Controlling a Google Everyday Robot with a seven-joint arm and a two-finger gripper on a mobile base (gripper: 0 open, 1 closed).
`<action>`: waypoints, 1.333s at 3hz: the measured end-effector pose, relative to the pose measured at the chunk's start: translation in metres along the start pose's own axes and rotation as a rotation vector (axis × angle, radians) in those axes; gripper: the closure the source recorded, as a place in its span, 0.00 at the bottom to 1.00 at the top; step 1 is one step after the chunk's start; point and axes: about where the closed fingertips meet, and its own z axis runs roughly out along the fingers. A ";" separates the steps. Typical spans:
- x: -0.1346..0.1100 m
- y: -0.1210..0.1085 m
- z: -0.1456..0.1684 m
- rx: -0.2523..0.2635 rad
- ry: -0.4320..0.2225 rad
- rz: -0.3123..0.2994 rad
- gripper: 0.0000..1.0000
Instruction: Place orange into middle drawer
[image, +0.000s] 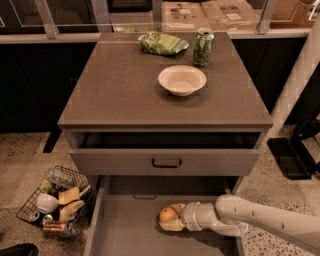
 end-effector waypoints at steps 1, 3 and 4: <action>0.022 0.005 -0.004 0.045 -0.001 0.039 0.83; 0.023 0.006 -0.002 0.045 0.000 0.040 0.30; 0.022 0.007 0.000 0.042 0.000 0.040 0.06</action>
Offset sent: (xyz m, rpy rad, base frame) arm -0.0131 -0.0094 -0.0129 -0.0089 0.0107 -0.0521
